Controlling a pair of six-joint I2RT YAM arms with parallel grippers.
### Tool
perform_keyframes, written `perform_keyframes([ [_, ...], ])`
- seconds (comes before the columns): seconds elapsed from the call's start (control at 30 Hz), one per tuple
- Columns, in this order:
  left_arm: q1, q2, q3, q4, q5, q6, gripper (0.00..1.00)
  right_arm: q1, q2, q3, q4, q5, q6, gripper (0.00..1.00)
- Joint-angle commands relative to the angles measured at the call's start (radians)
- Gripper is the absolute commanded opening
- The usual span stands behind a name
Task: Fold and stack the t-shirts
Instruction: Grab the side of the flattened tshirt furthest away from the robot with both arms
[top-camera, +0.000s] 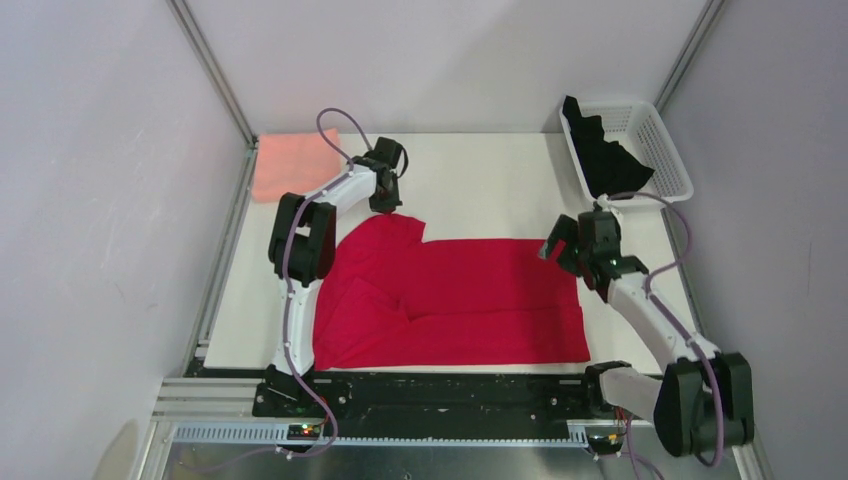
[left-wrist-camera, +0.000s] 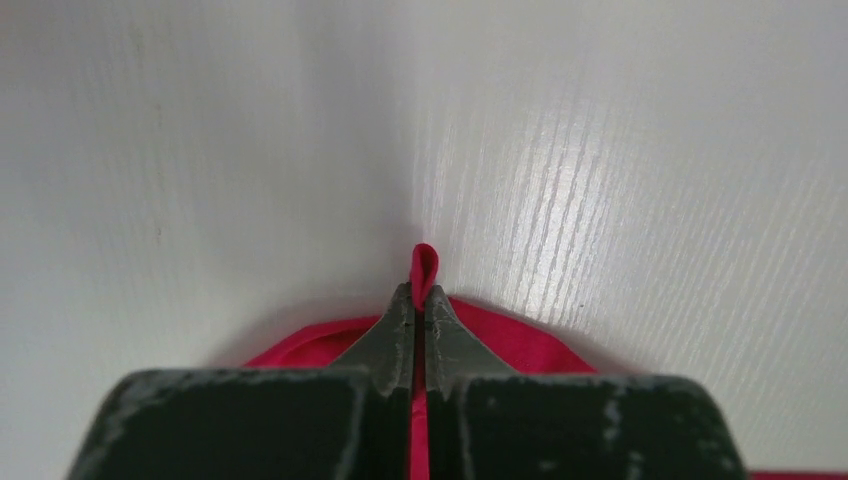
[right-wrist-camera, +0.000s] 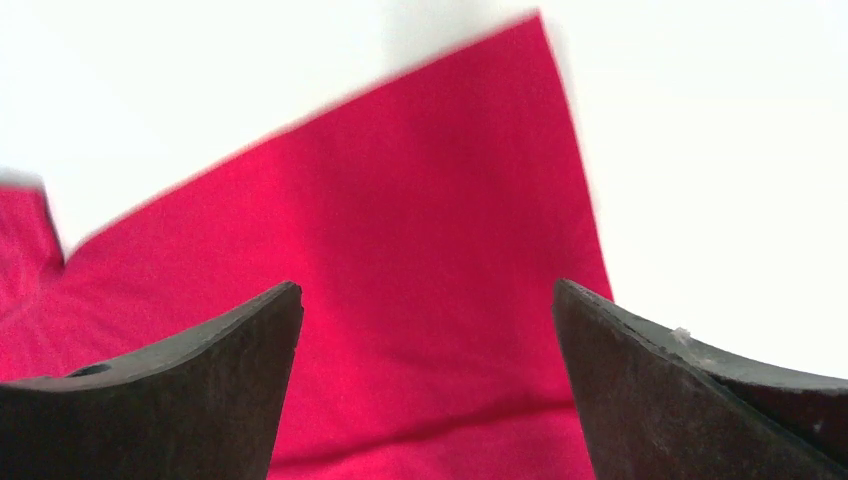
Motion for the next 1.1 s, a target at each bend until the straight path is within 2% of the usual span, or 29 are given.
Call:
perform_keyframes([
  [0.0, -0.007, -0.04, 0.047, -0.029, -0.02, 0.015, 0.0, 0.045, 0.174, 0.211, -0.045, 0.285, -0.02, 0.98],
  [0.23, -0.011, -0.052, 0.056, -0.024, 0.001, -0.005, 0.0, 0.09, 0.537, 0.487, -0.14, 0.444, -0.016, 0.89],
  [0.33, -0.013, -0.067, 0.044, -0.017, -0.011, -0.009, 0.0, 0.11, 0.708, 0.643, -0.25, 0.496, -0.003, 0.87],
  [0.5, -0.014, -0.079, 0.034, -0.007, -0.01, -0.02, 0.0, 0.132, 0.868, 0.751, -0.383, 0.565, 0.018, 0.87],
  [0.7, -0.015, -0.092, 0.013, 0.0, -0.013, -0.029, 0.0, 0.125, 0.915, 0.755, -0.502, 0.585, 0.054, 0.85],
  [0.83, -0.016, -0.106, -0.003, 0.006, -0.025, -0.033, 0.0, 0.114, 0.905, 0.727, -0.546, 0.6, 0.092, 0.78],
  [1.03, -0.016, -0.132, -0.033, 0.014, -0.036, -0.036, 0.0, 0.103, 0.86, 0.664, -0.513, 0.594, 0.126, 0.56],
  [1.07, -0.016, -0.135, -0.036, 0.016, -0.037, -0.036, 0.0, 0.103, 0.859, 0.663, -0.502, 0.59, 0.124, 0.49],
])
